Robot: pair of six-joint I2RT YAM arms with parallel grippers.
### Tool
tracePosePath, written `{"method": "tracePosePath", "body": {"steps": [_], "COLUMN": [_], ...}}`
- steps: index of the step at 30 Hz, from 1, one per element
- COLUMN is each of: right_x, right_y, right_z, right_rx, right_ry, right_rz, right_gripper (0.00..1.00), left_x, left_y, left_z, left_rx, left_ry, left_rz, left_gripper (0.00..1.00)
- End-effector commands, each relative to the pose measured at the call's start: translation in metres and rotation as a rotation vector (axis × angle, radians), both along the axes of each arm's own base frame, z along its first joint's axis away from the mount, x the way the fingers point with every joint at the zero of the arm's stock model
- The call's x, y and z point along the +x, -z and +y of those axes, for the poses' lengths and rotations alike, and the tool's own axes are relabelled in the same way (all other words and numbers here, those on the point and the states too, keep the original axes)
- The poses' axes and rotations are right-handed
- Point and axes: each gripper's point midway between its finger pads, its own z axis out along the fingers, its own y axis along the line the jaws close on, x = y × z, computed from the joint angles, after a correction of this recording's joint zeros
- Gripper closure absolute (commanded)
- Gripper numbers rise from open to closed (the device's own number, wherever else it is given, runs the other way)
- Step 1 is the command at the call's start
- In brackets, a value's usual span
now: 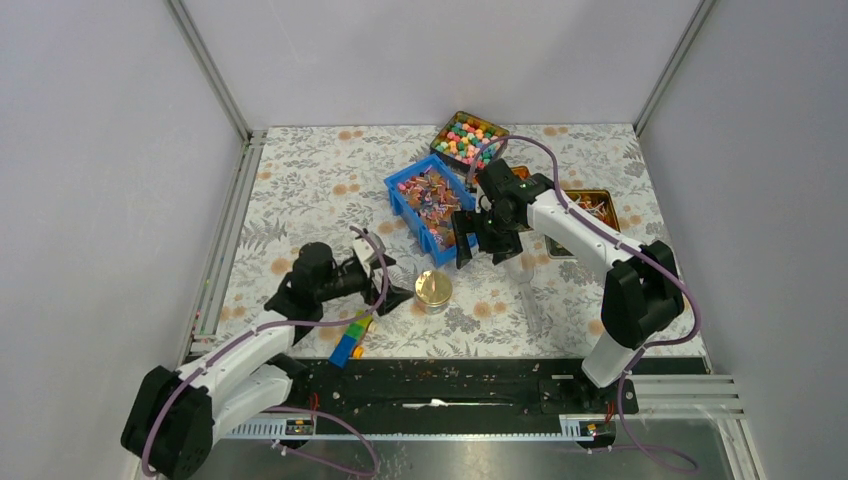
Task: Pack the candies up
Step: Pick up the packing bottle from the center of the board.
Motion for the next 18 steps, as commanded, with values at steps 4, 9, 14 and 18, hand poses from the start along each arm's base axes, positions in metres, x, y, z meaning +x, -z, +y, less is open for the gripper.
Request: {"method": "tracePosePath", "body": {"steps": [4, 9, 14, 18], "right_x": [0.013, 0.019, 0.025, 0.027], "right_y": [-0.008, -0.010, -0.014, -0.014], "right_z": [0.000, -0.003, -0.005, -0.009], "right_rx": [0.025, 0.034, 0.043, 0.044], "right_ry": [-0.002, 0.016, 0.039, 0.051], "right_rz": [-0.020, -0.022, -0.027, -0.028], "right_gripper": [0.00, 0.00, 0.01, 0.01], "left_x": [-0.008, 0.002, 0.013, 0.011], "left_y": [0.000, 0.015, 0.031, 0.045], "left_z": [-0.028, -0.032, -0.030, -0.035], "left_rx": [-0.074, -0.109, -0.054, -0.039], "left_ry": [0.043, -0.068, -0.119, -0.086], "left_rz": [-0.149, -0.133, -0.102, -0.074], "left_gripper": [0.01, 0.01, 0.01, 0.01]}}
